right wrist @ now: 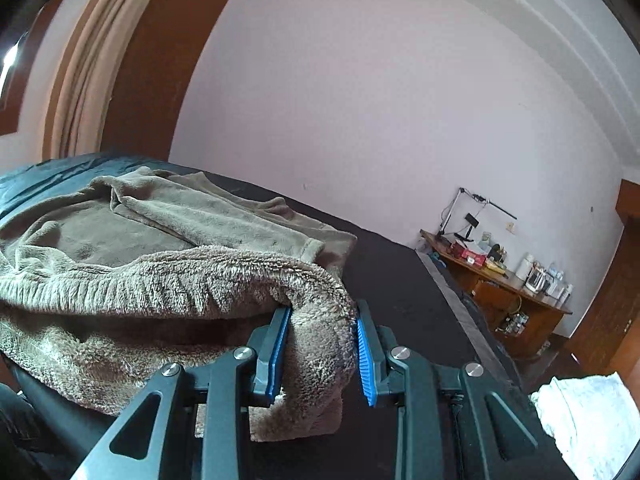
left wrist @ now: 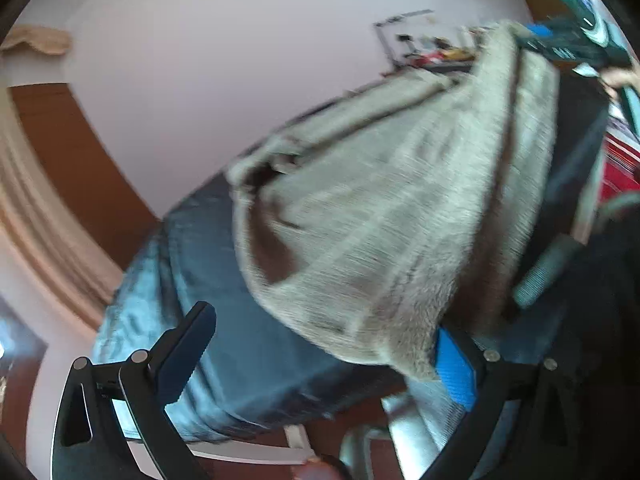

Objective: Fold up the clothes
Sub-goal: 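Fold the hem toward the collar with the right gripper while the left gripper grasps the edge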

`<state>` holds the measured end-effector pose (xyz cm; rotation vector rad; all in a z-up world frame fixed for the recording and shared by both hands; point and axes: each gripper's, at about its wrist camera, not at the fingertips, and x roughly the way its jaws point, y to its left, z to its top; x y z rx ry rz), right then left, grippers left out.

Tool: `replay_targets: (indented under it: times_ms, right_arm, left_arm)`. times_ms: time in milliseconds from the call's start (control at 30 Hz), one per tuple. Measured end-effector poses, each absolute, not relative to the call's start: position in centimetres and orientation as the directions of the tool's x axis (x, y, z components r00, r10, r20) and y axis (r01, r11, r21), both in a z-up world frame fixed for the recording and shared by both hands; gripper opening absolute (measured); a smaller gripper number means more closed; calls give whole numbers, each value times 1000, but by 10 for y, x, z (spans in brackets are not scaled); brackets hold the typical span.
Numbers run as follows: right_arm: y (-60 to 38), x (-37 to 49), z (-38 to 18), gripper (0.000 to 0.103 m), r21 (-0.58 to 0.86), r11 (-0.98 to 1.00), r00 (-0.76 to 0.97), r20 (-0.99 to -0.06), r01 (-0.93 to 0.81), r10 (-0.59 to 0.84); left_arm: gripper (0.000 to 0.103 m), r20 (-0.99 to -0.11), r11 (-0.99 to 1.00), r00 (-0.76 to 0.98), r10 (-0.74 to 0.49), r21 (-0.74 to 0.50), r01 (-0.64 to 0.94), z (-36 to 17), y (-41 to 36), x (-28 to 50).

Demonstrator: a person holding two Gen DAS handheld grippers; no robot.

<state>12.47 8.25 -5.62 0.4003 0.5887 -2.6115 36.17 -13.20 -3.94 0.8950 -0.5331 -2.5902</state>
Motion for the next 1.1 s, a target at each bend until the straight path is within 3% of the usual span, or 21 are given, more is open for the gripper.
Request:
replay_targets:
  times_ms: [200, 267, 400, 467, 500, 533, 567, 767, 1100]
  right_arm:
    - [79, 129, -63, 30, -350, -782, -837, -399, 516, -374]
    - [79, 128, -67, 31, -330, -753, -800, -433, 569, -414]
    - [76, 135, -84, 31, -312, -632, -683, -528, 709, -505]
    - [74, 141, -94, 35, -304, -569, -624, -570, 764, -534]
    - [73, 145, -97, 46, -308, -552, -612, -580, 775, -537]
    - [72, 147, -101, 57, -323, -540, -613, -585, 777, -531]
    - [71, 151, -104, 60, -346, -529, -619, -586, 775, -523]
    - [83, 175, -106, 60, -389, -517, -642, -555, 762, -529]
    - [94, 202, -115, 60, -512, -507, -720, -506, 693, -474]
  left_arm:
    - [101, -417, -851, -761, -496, 407, 332, -6, -155, 369]
    - [93, -414, -864, -766, -491, 345, 367, 4, -168, 372]
    - [42, -460, -909, -786, -413, 146, 391, 19, -198, 373]
    - [31, -460, -908, -788, -410, 126, 399, 22, -200, 372]
    - [26, -460, -908, -789, -408, 116, 402, 23, -201, 371]
    - [24, -460, -908, -790, -406, 106, 406, 24, -202, 370]
    - [24, -459, -907, -791, -405, 96, 409, 26, -203, 369]
    - [24, -458, -903, -796, -396, 34, 429, 34, -210, 365]
    - [26, -458, -904, -795, -399, 52, 424, 37, -209, 364]
